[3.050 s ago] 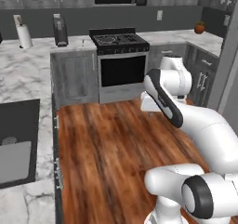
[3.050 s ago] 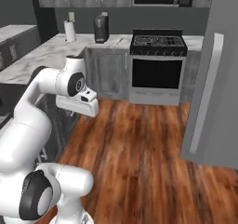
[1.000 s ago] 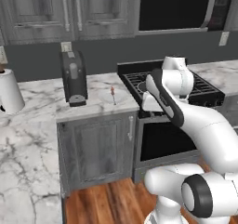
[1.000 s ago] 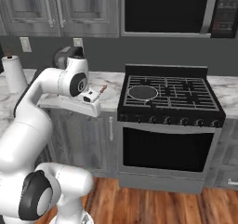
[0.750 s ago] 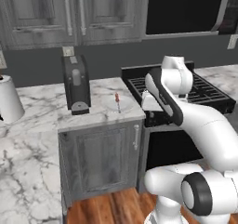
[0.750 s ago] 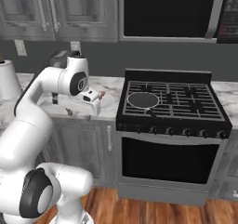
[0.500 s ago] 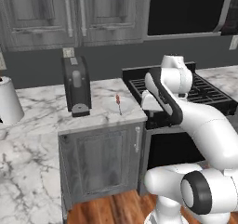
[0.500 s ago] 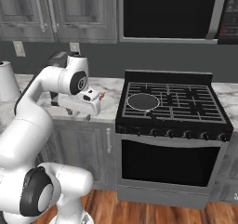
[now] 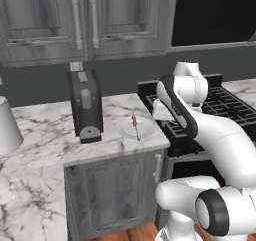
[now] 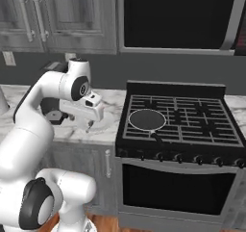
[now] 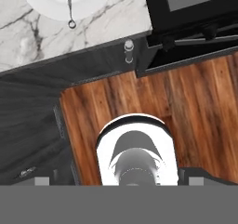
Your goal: Place the cold items (mango and lime) from the fridge in one tupperware on the dining counter. Place the warm items (hot dog and kebab skewer) in the stove area in another tupperware.
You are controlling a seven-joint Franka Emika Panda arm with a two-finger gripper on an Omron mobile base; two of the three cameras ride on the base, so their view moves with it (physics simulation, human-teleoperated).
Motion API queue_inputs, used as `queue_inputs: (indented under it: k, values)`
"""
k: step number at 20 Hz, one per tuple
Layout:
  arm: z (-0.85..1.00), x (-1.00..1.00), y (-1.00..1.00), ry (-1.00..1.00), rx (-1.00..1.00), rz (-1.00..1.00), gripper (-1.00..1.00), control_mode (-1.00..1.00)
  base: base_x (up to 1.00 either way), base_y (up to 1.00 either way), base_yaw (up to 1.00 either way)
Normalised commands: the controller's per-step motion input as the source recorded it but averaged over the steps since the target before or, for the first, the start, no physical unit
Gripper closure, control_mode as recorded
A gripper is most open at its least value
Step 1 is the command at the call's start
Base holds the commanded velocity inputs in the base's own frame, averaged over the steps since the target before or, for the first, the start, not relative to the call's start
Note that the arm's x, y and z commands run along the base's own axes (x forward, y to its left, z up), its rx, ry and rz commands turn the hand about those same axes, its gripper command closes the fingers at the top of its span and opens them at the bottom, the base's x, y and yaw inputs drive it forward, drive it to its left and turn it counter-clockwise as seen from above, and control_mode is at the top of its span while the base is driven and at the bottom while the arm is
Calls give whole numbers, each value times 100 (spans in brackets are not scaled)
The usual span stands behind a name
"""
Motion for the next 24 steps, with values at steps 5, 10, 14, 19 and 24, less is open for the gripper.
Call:
queue_inputs:
  k: [5, 10, 14, 19, 24]
  values:
    - [0, 0, 0, 0, 0, 0, -100, 100, 37, 0, 0]
    - [0, 0, 0, 0, 0, 0, -100, 100, 70, 5, 0]
    - [0, 0, 0, 0, 0, 0, -100, 100, 28, 0, 0]
    - [0, 0, 0, 0, 0, 0, -100, 100, 0, 0, 0]
    - [0, 0, 0, 0, 0, 0, -100, 100, 0, 1, 0]
